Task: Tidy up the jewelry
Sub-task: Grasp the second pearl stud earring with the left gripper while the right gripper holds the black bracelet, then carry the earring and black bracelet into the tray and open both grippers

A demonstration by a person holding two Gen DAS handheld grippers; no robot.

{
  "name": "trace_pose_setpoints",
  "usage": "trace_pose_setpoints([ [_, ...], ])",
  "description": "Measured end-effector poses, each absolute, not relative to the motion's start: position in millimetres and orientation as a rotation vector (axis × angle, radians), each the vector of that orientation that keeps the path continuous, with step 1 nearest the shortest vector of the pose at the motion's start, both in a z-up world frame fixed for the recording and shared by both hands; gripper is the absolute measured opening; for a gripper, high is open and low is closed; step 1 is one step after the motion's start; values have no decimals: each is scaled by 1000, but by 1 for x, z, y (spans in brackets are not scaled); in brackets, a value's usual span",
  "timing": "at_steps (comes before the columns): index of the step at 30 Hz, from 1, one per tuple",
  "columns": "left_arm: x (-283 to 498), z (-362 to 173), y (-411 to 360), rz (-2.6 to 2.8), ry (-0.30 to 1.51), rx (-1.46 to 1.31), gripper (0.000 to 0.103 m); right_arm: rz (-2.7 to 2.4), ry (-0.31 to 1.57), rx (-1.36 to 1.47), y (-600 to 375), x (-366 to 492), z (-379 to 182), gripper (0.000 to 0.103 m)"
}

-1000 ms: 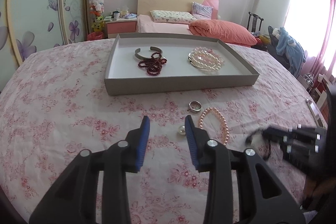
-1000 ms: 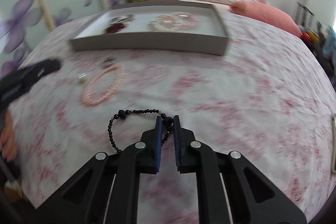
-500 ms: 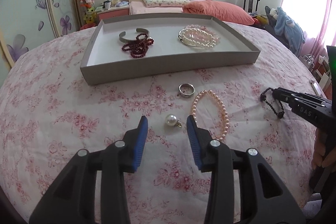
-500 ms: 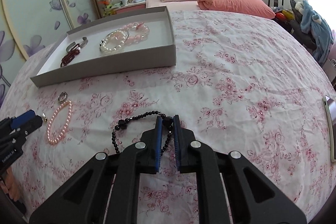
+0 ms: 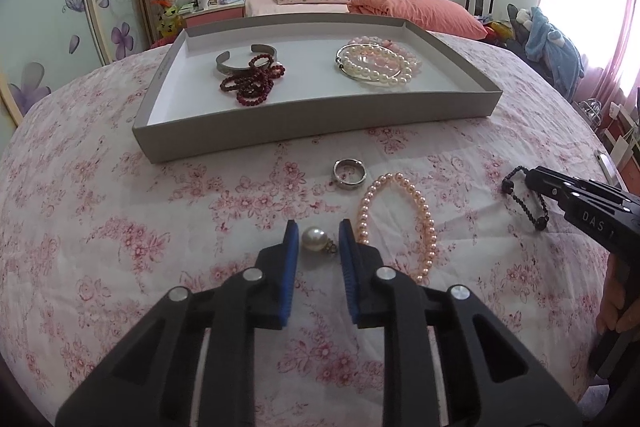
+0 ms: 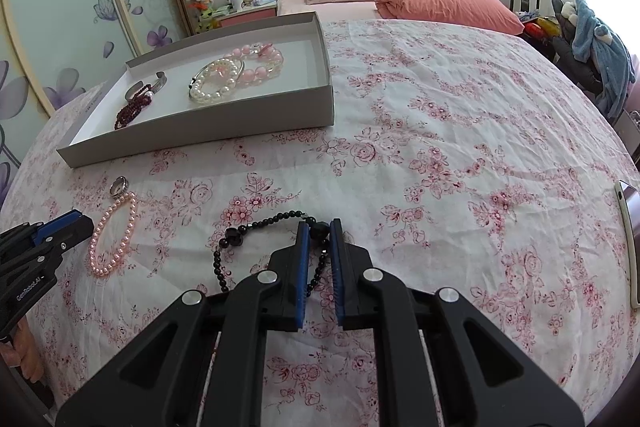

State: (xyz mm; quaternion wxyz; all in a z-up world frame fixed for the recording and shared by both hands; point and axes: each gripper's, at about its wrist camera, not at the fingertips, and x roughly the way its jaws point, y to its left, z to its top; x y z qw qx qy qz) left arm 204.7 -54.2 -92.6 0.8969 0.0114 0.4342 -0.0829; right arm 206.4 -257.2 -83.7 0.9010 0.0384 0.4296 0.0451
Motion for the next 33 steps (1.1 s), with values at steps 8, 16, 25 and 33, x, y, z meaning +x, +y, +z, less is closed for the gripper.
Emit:
trace_pose_setpoints([
  [8, 204, -93, -53, -150, 901, 24, 17, 95, 889, 80, -257, 206, -83, 12],
  [16, 202, -91, -34, -109, 894, -14, 16, 109, 881, 85, -255, 204, -82, 11],
  [25, 192, -74, -7, -59, 811, -69, 16, 164, 772, 68, -245, 192, -62, 11],
  [33, 178, -45, 4, -30, 694, -88, 16, 243, 683, 81, -231, 184, -36, 11],
])
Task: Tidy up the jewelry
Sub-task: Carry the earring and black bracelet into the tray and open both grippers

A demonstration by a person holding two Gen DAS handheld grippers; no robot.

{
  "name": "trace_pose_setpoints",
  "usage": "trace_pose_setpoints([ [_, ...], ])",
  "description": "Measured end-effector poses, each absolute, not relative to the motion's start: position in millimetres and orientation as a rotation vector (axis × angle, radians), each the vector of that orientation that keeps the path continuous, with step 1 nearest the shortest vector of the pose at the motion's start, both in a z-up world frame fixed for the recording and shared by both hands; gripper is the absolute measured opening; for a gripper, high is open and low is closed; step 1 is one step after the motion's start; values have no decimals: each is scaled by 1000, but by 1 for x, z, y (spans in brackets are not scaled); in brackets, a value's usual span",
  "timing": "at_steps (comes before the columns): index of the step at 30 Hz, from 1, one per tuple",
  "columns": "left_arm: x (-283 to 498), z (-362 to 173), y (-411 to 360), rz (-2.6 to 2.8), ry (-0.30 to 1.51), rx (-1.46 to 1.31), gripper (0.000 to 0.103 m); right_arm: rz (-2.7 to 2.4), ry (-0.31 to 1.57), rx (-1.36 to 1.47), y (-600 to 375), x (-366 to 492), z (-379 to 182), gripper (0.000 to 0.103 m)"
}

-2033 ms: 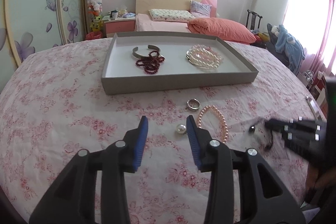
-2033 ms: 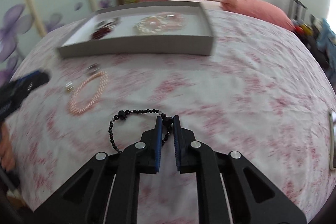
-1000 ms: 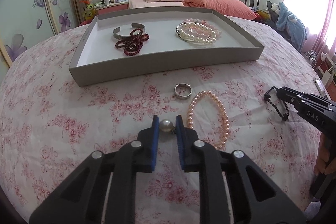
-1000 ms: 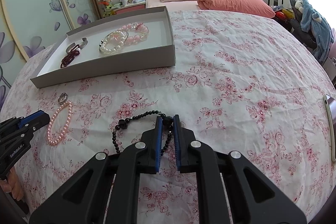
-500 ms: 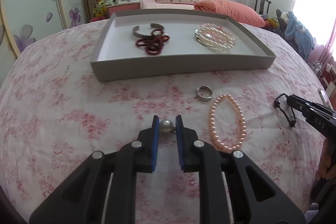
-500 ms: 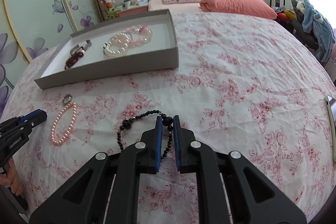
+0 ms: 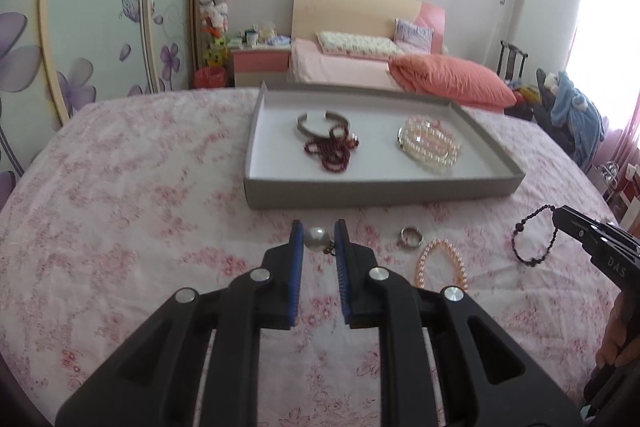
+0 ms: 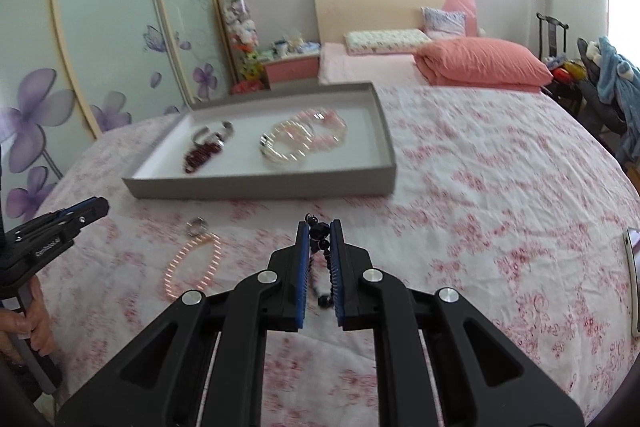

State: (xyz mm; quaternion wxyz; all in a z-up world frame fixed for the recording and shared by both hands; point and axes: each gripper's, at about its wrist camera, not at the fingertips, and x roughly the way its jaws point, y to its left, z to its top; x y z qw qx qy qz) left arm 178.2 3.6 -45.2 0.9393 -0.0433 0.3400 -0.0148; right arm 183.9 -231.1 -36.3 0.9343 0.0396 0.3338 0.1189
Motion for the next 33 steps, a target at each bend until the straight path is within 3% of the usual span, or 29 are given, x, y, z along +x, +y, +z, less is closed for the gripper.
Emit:
trace_pose_setpoints([
  [33, 172, 9, -25, -33, 462, -21, 16, 322, 383, 79, -199, 177, 33, 11],
])
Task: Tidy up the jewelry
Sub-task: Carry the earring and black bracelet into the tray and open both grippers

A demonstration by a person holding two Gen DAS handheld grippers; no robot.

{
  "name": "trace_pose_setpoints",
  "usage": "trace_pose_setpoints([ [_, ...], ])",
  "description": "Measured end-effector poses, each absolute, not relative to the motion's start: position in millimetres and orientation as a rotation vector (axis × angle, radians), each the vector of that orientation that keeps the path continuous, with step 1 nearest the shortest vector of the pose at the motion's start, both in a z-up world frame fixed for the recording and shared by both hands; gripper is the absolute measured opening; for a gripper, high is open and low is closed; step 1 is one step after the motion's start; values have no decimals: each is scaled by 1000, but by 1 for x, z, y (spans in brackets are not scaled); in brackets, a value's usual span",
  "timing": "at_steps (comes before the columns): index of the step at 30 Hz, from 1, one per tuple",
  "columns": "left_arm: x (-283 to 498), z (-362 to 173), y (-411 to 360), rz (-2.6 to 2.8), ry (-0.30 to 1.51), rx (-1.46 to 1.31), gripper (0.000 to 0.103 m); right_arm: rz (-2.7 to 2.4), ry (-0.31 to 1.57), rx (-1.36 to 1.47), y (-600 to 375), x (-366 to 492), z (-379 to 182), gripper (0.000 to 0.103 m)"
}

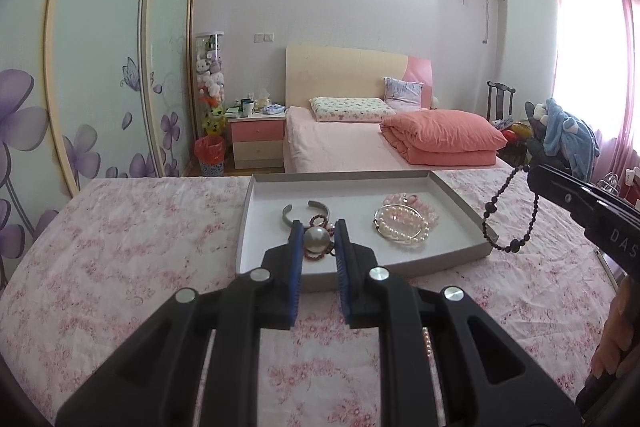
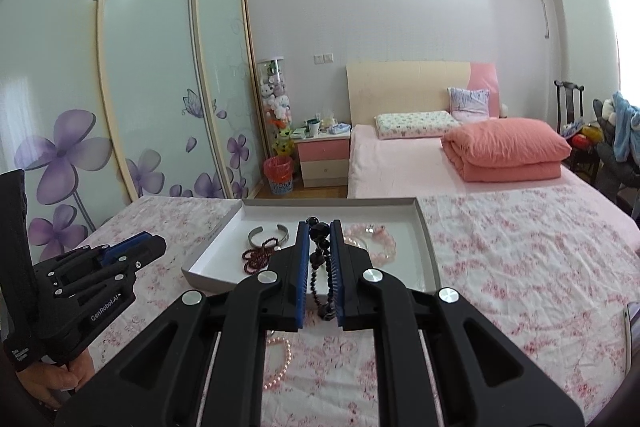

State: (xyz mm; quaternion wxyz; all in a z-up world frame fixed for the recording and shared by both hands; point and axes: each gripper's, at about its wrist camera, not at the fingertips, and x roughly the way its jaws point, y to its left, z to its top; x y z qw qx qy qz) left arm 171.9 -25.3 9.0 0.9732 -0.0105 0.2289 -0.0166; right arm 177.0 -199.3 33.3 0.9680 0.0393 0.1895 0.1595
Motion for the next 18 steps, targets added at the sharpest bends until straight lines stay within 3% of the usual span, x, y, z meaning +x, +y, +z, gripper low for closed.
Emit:
trace_pose_setpoints([
  [18, 211, 7, -29, -38, 477, -8, 17, 308, 359, 62, -194, 212, 40, 11],
])
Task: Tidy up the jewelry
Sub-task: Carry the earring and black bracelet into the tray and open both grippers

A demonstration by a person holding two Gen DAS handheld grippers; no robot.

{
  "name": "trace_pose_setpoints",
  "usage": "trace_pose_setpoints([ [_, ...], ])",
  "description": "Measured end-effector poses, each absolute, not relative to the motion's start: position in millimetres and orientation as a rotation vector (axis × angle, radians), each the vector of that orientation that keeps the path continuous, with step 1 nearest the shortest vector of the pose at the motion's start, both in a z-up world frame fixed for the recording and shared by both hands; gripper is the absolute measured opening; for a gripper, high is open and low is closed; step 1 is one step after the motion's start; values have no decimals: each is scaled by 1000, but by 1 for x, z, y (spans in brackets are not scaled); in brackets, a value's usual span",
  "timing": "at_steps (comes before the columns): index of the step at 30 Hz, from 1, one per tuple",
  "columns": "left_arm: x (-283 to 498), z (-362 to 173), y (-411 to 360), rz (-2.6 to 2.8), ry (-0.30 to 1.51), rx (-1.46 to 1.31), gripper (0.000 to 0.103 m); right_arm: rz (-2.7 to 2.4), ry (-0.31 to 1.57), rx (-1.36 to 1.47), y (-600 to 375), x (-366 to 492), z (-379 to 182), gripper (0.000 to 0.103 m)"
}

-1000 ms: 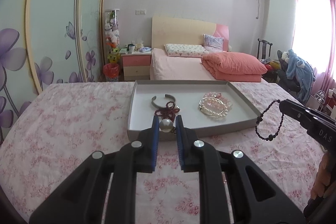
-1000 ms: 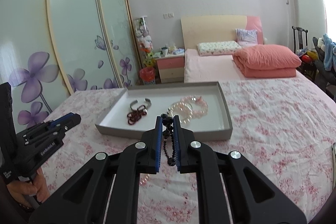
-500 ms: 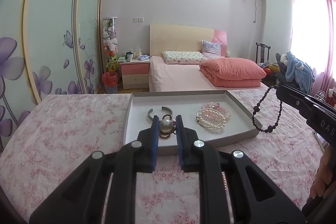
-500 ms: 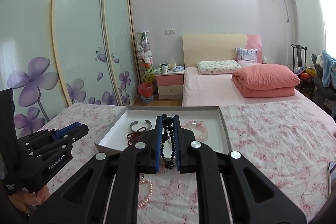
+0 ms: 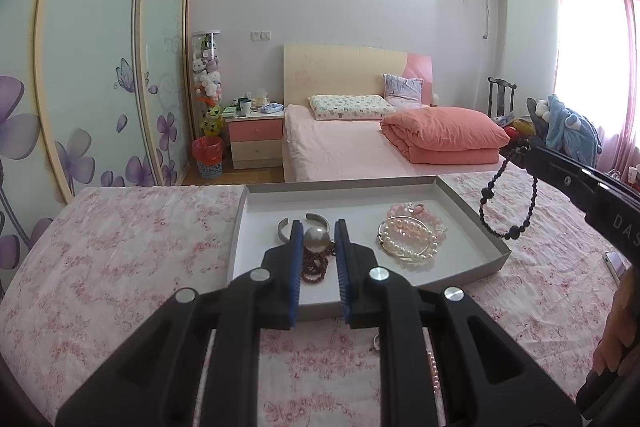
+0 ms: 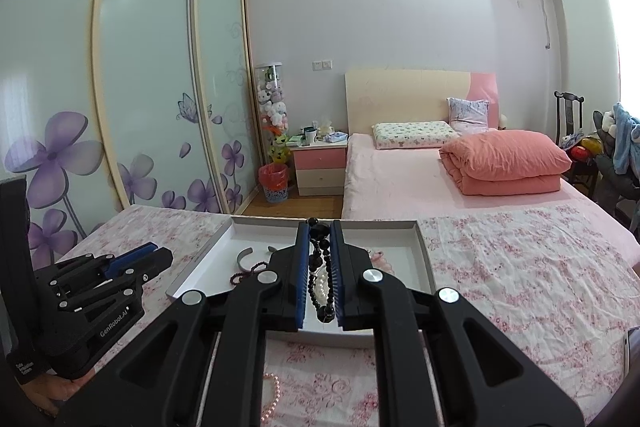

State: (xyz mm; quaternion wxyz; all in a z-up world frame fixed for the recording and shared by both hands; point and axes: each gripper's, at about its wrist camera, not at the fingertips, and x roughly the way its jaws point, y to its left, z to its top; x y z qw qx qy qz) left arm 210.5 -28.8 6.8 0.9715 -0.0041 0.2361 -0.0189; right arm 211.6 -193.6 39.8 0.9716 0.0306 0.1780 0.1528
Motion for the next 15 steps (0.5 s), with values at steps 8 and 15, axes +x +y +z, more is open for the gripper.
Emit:
trace_pose_setpoints([
  [8, 232, 1, -27, -37, 496, -9, 17, 306, 360, 61, -190, 227, 39, 11],
  [15, 256, -2, -26, -31, 496, -6, 17, 300, 362, 64, -183, 249, 35, 11],
])
